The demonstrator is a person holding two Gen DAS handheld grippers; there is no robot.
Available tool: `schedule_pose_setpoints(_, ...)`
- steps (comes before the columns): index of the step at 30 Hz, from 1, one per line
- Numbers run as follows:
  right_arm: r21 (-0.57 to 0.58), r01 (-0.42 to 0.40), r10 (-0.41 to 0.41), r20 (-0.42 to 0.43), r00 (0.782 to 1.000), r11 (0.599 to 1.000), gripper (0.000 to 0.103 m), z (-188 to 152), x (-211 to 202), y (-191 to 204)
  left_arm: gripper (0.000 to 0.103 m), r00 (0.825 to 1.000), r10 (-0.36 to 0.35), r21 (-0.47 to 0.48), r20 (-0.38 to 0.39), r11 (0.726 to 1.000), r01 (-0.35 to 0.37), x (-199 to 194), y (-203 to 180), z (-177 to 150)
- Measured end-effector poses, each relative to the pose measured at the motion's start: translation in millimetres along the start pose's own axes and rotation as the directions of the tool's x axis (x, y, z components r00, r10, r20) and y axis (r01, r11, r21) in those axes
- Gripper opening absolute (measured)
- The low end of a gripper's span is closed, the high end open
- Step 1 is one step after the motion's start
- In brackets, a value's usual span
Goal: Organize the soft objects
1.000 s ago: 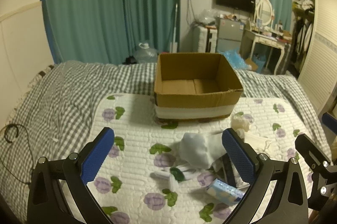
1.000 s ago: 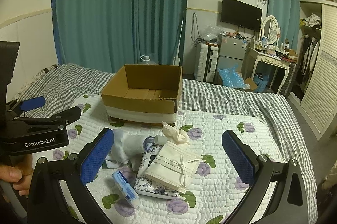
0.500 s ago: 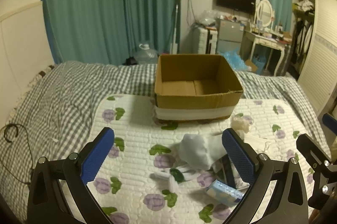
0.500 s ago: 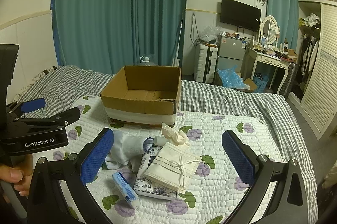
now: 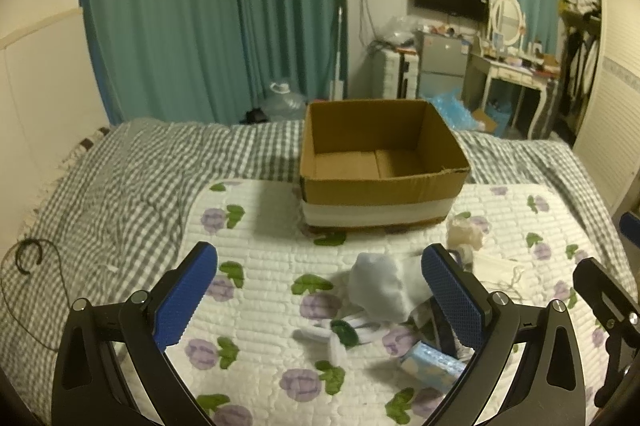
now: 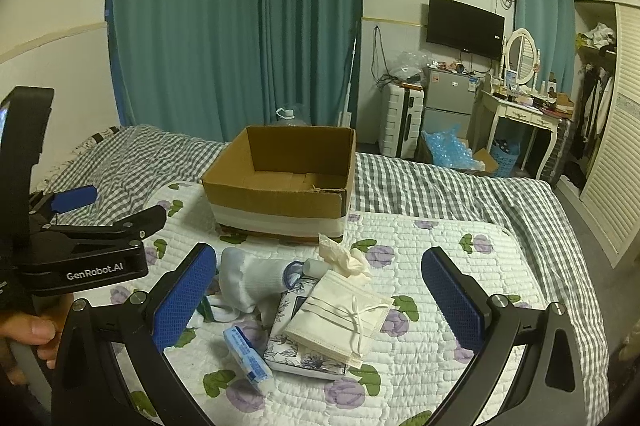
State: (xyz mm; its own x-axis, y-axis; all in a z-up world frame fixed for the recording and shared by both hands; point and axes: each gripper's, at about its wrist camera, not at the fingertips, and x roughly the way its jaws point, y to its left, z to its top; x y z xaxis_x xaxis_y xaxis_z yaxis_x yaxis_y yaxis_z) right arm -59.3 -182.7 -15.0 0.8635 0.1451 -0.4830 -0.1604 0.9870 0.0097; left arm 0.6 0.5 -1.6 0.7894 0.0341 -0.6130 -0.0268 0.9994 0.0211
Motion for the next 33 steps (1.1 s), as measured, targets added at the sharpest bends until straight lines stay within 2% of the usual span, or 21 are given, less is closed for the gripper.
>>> schedule_pose_setpoints(15, -0.026, 0.002, -0.002, -0.004, 1.000, 1.000, 0.103, 0.6, -1.0, 3.5, 0.103, 1.000, -0.002, 0.016, 0.026, 1.000, 0.001, 0.0, -3.1, -2.0)
schedule_pose_setpoints(21, 0.000, -0.021, 0.021, -0.040, 0.999, 1.000, 0.103, -2.0, 6.7, -0.3, 0.103, 1.000, 0.004, 0.007, 0.020, 1.000, -0.004, 2.1, -1.1, -1.2)
schedule_pose_setpoints(27, 0.013, -0.007, 0.007, -0.005, 1.000, 1.000, 0.103, 3.0, 3.0, -10.0, 0.103, 0.995, 0.014, -0.009, 0.102, 1.000, -0.013, -0.8, 8.5, 13.1)
schedule_pose_setpoints(31, 0.036, -0.023, 0.022, 0.022, 1.000, 0.999, 0.103, 10.2, 0.7, -21.3, 0.103, 0.994, -0.021, -0.030, 0.110, 0.999, 0.024, 1.6, 16.4, 16.9)
schedule_pose_setpoints(33, 0.024, -0.034, 0.033, 0.042, 0.999, 0.999, 0.103, 12.3, -0.2, -24.1, 0.103, 0.995, -0.012, -0.011, 0.096, 1.000, 0.013, 9.9, 16.0, 14.0)
